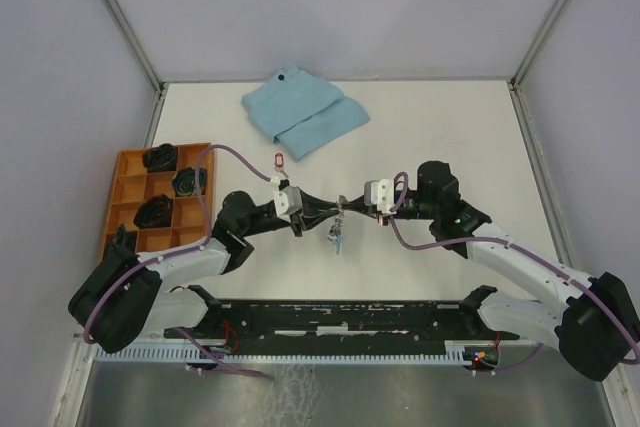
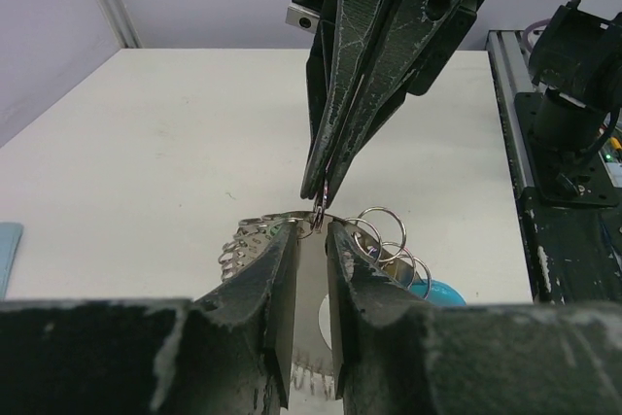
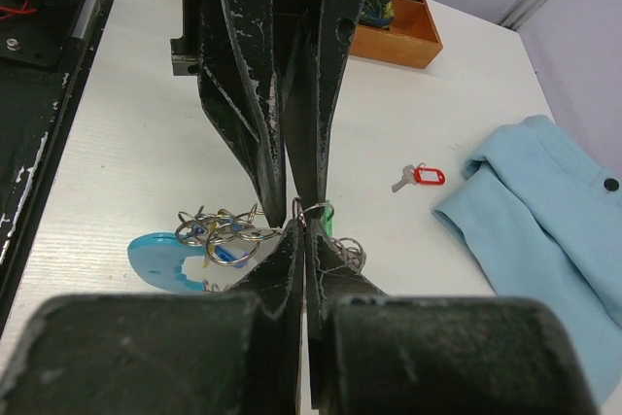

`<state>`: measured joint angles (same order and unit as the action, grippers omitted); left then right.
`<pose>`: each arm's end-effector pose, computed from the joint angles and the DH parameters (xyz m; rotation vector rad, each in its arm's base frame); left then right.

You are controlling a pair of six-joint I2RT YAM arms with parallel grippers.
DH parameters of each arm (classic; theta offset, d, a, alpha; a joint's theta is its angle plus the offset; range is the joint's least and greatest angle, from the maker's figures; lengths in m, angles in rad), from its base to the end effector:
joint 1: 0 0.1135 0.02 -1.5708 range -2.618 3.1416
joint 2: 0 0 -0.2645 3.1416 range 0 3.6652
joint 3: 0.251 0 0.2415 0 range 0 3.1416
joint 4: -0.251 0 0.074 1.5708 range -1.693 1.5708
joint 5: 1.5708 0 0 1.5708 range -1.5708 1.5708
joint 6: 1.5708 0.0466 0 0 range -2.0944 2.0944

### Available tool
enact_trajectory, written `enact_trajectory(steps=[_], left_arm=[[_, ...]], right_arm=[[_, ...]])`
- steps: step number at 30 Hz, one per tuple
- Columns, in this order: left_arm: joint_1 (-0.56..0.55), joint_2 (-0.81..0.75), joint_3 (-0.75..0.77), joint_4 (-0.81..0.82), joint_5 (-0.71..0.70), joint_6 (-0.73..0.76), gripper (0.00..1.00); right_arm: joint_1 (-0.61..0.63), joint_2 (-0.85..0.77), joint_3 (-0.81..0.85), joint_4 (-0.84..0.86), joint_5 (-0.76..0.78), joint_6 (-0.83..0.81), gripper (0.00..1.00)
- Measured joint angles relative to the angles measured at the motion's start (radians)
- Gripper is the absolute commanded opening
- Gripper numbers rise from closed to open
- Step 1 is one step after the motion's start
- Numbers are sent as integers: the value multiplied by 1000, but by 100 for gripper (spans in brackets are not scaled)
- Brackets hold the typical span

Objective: Put the keys on the keyring

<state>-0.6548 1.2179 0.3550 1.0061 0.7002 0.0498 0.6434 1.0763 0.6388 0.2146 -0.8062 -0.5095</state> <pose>0.1679 -0.1668 0.2386 1.0514 1.1257 -0.9829 0.1682 0.1681 0.2780 -1.4117 1.1095 0.8140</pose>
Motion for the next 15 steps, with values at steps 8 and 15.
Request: enact_trajectory(steps=[8,15], left_arm=[[-2,0,0,-2,9,0,10],[-2,7,11,-37,17,0,3]], right_arm=[[0,4,0,-13,-5,0,1],[0,12,21,-76,-5,-5,5]])
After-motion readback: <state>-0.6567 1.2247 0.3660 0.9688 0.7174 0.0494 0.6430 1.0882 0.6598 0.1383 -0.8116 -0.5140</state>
